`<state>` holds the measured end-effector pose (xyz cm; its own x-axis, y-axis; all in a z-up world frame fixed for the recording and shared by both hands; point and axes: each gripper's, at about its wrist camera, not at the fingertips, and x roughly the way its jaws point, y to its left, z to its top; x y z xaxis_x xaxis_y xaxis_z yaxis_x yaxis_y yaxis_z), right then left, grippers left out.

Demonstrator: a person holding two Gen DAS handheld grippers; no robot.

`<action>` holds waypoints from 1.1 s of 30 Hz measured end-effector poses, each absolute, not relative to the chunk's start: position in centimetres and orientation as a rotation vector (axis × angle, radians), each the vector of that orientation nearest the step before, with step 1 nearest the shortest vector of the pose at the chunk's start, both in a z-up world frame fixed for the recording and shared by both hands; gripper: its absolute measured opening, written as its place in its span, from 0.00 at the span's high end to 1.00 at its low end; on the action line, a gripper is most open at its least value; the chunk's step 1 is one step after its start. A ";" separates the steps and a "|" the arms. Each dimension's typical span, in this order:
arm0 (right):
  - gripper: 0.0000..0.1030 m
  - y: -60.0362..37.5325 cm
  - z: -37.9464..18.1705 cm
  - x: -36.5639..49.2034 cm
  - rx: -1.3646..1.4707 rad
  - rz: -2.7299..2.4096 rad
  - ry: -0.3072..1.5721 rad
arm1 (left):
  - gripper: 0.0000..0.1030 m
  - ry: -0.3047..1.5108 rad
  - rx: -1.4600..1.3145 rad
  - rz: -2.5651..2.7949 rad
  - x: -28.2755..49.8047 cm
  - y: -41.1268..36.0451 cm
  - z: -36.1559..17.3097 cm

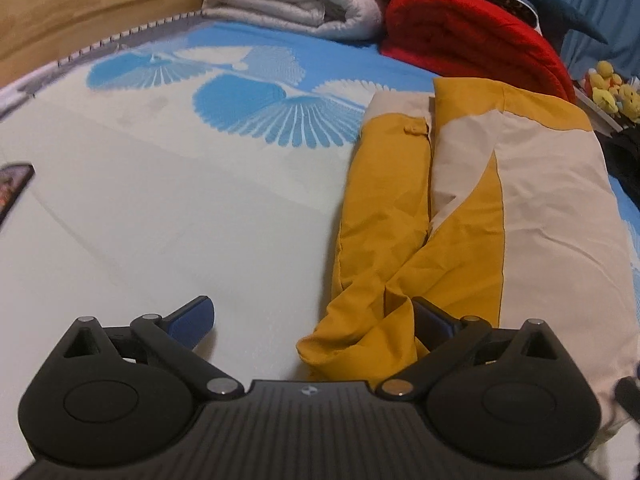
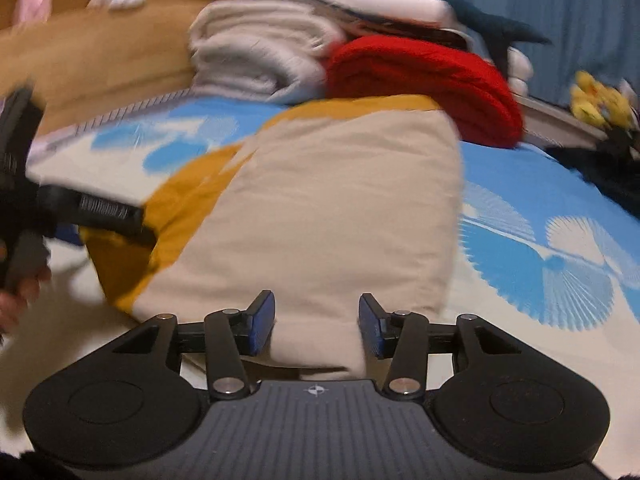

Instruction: Fold large clothes

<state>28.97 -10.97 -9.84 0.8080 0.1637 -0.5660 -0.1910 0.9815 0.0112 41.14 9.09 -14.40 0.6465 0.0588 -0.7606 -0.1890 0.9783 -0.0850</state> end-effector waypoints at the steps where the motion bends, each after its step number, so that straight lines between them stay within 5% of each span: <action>1: 0.53 -11.4 -10.0 28.5 -0.038 0.172 0.602 | 0.00 0.857 -0.153 0.146 41.1 9.1 -14.3; 8: 0.48 -11.0 -12.0 29.2 -0.088 0.165 0.678 | 0.00 0.905 -0.185 0.179 40.2 9.9 -13.3; 21: 0.45 -16.9 -3.1 28.5 -0.043 0.239 0.574 | 0.00 0.887 -0.328 0.042 38.7 8.0 -7.0; 33: 0.51 -19.5 -1.7 44.5 -0.099 0.261 0.629 | 0.00 1.000 -0.184 0.097 42.7 4.9 -11.6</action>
<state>44.50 -19.49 -1.71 0.7771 0.2115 -0.5927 -0.2711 0.9625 -0.0120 42.67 4.89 -11.57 0.5374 -0.0031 -0.8433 -0.1653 0.9802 -0.1089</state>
